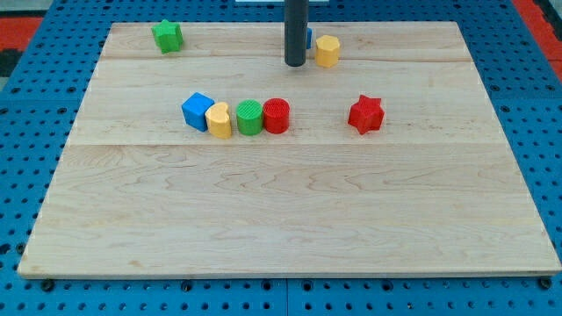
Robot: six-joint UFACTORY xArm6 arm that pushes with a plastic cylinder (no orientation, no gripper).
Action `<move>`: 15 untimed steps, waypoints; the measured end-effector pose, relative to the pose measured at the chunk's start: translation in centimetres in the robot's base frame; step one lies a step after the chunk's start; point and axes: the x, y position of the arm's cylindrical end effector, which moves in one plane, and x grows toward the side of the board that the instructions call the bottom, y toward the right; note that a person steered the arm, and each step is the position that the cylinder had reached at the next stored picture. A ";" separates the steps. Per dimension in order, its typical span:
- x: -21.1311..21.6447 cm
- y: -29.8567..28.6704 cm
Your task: Move the hexagon towards the top right corner of the board
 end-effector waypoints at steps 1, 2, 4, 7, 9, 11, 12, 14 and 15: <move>0.0 0.3; 0.0 1.2; -1.2 5.8; -1.7 11.7; -1.8 13.0; -2.5 12.8; -2.6 12.8; -3.0 13.7; -3.0 14.2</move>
